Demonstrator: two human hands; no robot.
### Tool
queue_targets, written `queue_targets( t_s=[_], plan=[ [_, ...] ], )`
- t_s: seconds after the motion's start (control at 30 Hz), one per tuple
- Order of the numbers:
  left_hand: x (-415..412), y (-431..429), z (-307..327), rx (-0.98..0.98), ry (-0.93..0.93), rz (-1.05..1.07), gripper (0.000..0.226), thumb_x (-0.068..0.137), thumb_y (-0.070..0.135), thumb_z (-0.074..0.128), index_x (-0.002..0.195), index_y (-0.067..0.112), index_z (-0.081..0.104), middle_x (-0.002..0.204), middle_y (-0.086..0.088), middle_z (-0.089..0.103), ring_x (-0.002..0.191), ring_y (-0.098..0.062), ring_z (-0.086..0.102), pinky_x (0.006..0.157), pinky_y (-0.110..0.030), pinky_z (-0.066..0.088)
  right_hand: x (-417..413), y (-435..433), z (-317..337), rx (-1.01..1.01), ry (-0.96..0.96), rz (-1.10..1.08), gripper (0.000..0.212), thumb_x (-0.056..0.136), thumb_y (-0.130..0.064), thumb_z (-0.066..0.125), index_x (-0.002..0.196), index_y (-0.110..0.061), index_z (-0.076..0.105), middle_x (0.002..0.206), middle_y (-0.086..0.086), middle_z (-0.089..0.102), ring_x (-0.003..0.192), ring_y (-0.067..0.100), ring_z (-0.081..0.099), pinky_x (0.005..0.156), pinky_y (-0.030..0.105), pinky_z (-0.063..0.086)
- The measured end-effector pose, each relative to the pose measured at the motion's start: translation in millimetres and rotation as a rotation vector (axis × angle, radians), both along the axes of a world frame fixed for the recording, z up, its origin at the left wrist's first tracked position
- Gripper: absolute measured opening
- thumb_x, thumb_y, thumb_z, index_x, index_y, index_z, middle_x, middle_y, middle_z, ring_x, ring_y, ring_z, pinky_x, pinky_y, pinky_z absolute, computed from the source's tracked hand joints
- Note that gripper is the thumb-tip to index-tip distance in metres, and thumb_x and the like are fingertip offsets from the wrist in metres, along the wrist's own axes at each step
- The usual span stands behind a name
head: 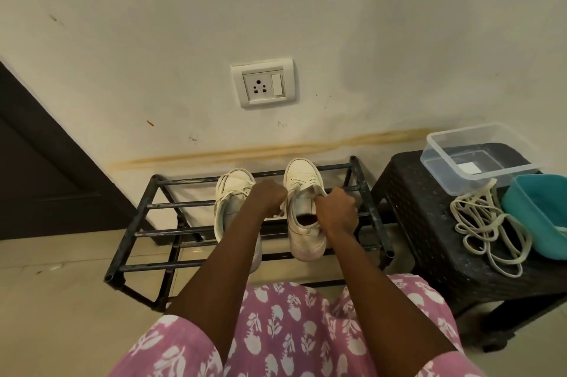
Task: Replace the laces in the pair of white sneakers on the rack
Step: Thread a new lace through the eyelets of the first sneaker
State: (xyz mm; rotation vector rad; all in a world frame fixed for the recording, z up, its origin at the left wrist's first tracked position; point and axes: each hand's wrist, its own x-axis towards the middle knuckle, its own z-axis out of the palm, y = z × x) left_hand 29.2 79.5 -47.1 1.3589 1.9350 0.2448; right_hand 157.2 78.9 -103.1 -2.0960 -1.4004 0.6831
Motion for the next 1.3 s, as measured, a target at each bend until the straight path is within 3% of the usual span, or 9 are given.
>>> queue_targets(
  t_s=[0.13, 0.3, 0.4, 0.47, 0.6, 0.77, 0.93, 1.13, 1.3],
  plan=[
    [10, -3, -10, -0.111, -0.496, 0.344, 0.031, 0.1, 0.017, 0.038, 0.071, 0.008, 0.048, 0.064, -0.006, 0.042, 0.054, -0.014, 0.034, 0.052, -0.025, 0.03, 0, 0, 0, -0.002, 0.003, -0.005, 0.034, 0.089, -0.035, 0.056, 0.108, -0.007, 0.059, 0.104, 0.011, 0.063, 0.091, 0.027, 0.064, 0.057, 0.027, 0.038],
    [15, -3, -21, -0.016, -0.879, 0.596, 0.02, 0.099, 0.015, 0.043, 0.089, 0.005, 0.058, 0.083, -0.007, 0.057, 0.072, -0.017, 0.051, 0.06, -0.026, 0.041, 0, 0, 0, 0.004, 0.005, -0.002, 0.033, 0.089, -0.035, 0.057, 0.107, -0.008, 0.059, 0.103, 0.011, 0.064, 0.092, 0.027, 0.064, 0.058, 0.028, 0.041],
    [13, 0, -18, 0.081, -1.031, 0.757, 0.023, 0.097, 0.015, 0.049, 0.076, 0.011, 0.056, 0.058, 0.0, 0.061, 0.051, -0.01, 0.057, 0.042, -0.02, 0.04, -1, 0, -2, 0.007, -0.001, -0.002, 0.032, 0.089, -0.035, 0.058, 0.106, -0.008, 0.06, 0.102, 0.011, 0.064, 0.09, 0.026, 0.065, 0.059, 0.028, 0.043],
    [10, 4, -10, 0.122, -1.103, 0.826, 0.019, 0.095, 0.011, 0.051, 0.077, 0.013, 0.056, 0.064, -0.001, 0.062, 0.055, -0.011, 0.059, 0.048, -0.023, 0.042, -1, 0, -2, 0.012, -0.01, -0.001, 0.033, 0.088, -0.036, 0.058, 0.107, -0.008, 0.06, 0.102, 0.011, 0.065, 0.09, 0.026, 0.065, 0.058, 0.027, 0.043],
    [7, 10, 5, 0.249, -1.095, 0.811, 0.011, 0.091, 0.005, 0.057, 0.08, 0.009, 0.059, 0.08, -0.004, 0.063, 0.07, -0.013, 0.06, 0.061, -0.024, 0.044, 1, -1, -1, 0.009, -0.034, 0.01, 0.034, 0.089, -0.035, 0.059, 0.109, -0.008, 0.058, 0.104, 0.011, 0.064, 0.091, 0.027, 0.065, 0.057, 0.026, 0.041],
    [3, 13, 42, 0.452, -1.007, 0.679, 0.016, 0.09, 0.005, 0.06, 0.074, 0.01, 0.061, 0.072, -0.003, 0.066, 0.069, -0.014, 0.06, 0.062, -0.02, 0.046, 0, -5, 7, 0.083, -0.137, 0.076, 0.033, 0.091, -0.032, 0.058, 0.114, -0.009, 0.055, 0.11, 0.009, 0.062, 0.098, 0.026, 0.062, 0.064, 0.029, 0.042],
    [-5, 15, 82, 0.586, -0.959, 0.534, 0.006, 0.091, 0.007, 0.059, 0.087, 0.005, 0.063, 0.085, -0.007, 0.067, 0.075, -0.012, 0.065, 0.068, -0.019, 0.054, 1, 2, 22, 0.143, -0.236, 0.262, 0.034, 0.092, -0.029, 0.056, 0.12, -0.01, 0.054, 0.118, 0.009, 0.058, 0.105, 0.023, 0.057, 0.085, 0.031, 0.047],
    [-11, 18, 126, 0.666, -1.008, 0.284, 0.02, 0.099, 0.014, 0.046, 0.089, 0.011, 0.063, 0.078, 0.001, 0.066, 0.071, -0.009, 0.067, 0.065, -0.018, 0.055, -12, 16, 76, 0.173, 0.154, 0.386, 0.028, 0.094, -0.018, 0.055, 0.118, -0.008, 0.065, 0.117, 0.007, 0.067, 0.105, 0.018, 0.061, 0.084, 0.016, 0.039],
    [-8, 16, 155, 0.656, -1.002, 0.132, 0.024, 0.099, 0.017, 0.045, 0.083, 0.015, 0.062, 0.073, 0.004, 0.062, 0.064, -0.009, 0.063, 0.077, -0.025, 0.054, -28, 21, 104, 0.043, 0.182, 0.517, 0.024, 0.083, -0.013, 0.07, 0.104, -0.003, 0.072, 0.105, 0.012, 0.071, 0.097, 0.021, 0.065, 0.076, 0.018, 0.04]
  ],
)
